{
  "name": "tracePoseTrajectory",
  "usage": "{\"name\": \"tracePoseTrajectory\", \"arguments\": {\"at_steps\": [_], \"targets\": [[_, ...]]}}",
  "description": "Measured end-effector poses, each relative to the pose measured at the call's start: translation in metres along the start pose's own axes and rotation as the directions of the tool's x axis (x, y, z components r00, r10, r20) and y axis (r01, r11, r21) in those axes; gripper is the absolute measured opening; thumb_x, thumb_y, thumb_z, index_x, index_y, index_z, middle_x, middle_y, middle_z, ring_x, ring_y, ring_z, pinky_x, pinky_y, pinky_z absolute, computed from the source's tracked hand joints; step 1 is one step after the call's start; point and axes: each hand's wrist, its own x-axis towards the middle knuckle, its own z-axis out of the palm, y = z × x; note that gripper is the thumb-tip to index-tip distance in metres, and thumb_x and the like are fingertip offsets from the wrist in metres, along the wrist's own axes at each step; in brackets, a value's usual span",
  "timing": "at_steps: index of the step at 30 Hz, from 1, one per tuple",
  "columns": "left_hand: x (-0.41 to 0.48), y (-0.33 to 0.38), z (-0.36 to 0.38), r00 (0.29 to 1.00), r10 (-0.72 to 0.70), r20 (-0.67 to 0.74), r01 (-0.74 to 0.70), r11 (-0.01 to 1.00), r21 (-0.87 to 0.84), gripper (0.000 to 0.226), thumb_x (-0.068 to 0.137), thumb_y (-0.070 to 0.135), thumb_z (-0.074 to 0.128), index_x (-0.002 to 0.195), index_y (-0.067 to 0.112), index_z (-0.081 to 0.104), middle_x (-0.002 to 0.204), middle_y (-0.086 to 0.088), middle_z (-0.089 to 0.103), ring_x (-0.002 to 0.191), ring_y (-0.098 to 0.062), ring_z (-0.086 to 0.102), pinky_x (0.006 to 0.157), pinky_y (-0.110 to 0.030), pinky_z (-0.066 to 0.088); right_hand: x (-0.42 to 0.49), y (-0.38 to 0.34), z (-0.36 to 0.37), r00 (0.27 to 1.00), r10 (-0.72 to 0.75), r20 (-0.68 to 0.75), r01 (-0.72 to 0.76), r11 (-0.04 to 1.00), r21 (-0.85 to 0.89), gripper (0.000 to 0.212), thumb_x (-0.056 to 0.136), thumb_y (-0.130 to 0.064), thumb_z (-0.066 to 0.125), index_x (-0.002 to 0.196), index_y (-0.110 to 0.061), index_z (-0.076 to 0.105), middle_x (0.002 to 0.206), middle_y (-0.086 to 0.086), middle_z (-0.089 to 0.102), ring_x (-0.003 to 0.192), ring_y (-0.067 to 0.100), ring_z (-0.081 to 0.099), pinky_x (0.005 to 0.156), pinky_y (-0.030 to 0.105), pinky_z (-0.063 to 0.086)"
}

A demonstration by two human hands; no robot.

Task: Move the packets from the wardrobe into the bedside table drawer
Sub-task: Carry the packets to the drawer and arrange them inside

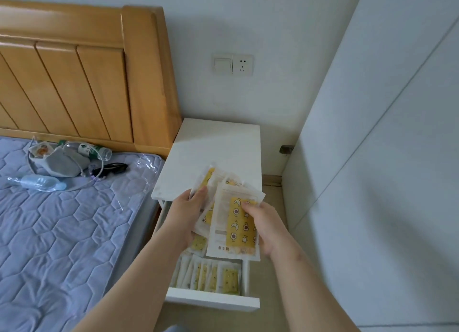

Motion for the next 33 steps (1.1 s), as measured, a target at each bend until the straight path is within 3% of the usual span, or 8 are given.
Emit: {"name": "tracePoseTrajectory", "arguments": {"at_steps": [3,8,14,22,26,30,33], "targets": [[0.015,-0.017,-0.006,0.996,-0.064,0.054,0.060,0.996,0.073,0.027,0.089,0.046,0.058,0.108,0.028,0.063,0.107,0.000,0.070,0.102,-0.026,0.064,0.092,-0.050,0.050,0.015,0.016,0.007,0.999,0.029,-0.044,-0.030,0.999,-0.017,0.013,0.094,-0.022,0.056,0.104,-0.015,0.062,0.098,0.007,0.070,0.087,0.024,0.068,0.073,0.041,0.057],[0.059,-0.038,-0.032,0.971,-0.204,0.126,0.186,0.972,0.143,0.020,0.094,0.030,0.057,0.109,0.022,0.065,0.099,-0.010,0.073,0.096,-0.034,0.068,0.090,-0.058,0.050,0.058,0.041,0.031,0.975,0.026,-0.222,-0.041,0.997,-0.064,0.011,0.092,-0.024,0.059,0.102,-0.020,0.058,0.104,0.003,0.066,0.094,0.022,0.066,0.087,0.047,0.054],[0.128,-0.069,-0.074,0.945,-0.325,0.041,0.306,0.919,0.247,0.011,0.093,0.031,0.057,0.101,0.024,0.061,0.096,-0.006,0.073,0.092,-0.029,0.069,0.088,-0.050,0.053,0.125,0.082,0.070,0.950,0.146,-0.277,-0.161,0.986,-0.033,0.017,0.093,-0.023,0.058,0.108,-0.016,0.052,0.102,0.003,0.064,0.084,0.014,0.064,0.058,0.027,0.053],[0.225,-0.157,-0.074,0.911,-0.412,0.006,0.372,0.829,0.418,0.021,0.093,0.029,0.057,0.111,0.019,0.060,0.100,-0.002,0.071,0.092,-0.023,0.068,0.087,-0.046,0.054,0.227,0.167,0.047,0.899,0.331,-0.287,-0.345,0.939,0.004,0.019,0.094,-0.018,0.057,0.112,-0.013,0.051,0.101,0.002,0.064,0.085,0.016,0.064,0.065,0.031,0.053],[0.267,-0.207,-0.061,0.898,-0.440,-0.028,0.405,0.799,0.444,0.027,0.091,0.030,0.058,0.115,0.017,0.059,0.104,-0.004,0.068,0.094,-0.023,0.066,0.088,-0.044,0.053,0.278,0.201,0.023,0.895,0.344,-0.284,-0.371,0.927,-0.045,0.015,0.094,-0.019,0.057,0.108,-0.016,0.053,0.092,-0.002,0.064,0.075,0.010,0.064,0.055,0.025,0.051],[0.298,-0.242,-0.051,0.886,-0.460,-0.061,0.439,0.787,0.433,0.022,0.090,0.033,0.057,0.106,0.019,0.064,0.097,-0.001,0.069,0.086,-0.017,0.064,0.067,-0.027,0.049,0.322,0.230,0.008,0.892,0.365,-0.267,-0.401,0.911,-0.093,0.019,0.093,-0.022,0.059,0.110,-0.016,0.055,0.091,-0.002,0.065,0.074,0.011,0.065,0.054,0.025,0.050],[0.315,-0.260,-0.047,0.896,-0.436,-0.079,0.421,0.783,0.457,0.021,0.092,0.035,0.056,0.106,0.020,0.059,0.093,0.004,0.063,0.076,-0.009,0.056,0.059,-0.023,0.042,0.345,0.246,0.002,0.878,0.388,-0.282,-0.423,0.903,-0.075,0.017,0.092,-0.022,0.060,0.108,-0.017,0.055,0.089,-0.003,0.064,0.072,0.010,0.063,0.052,0.025,0.049]]}}
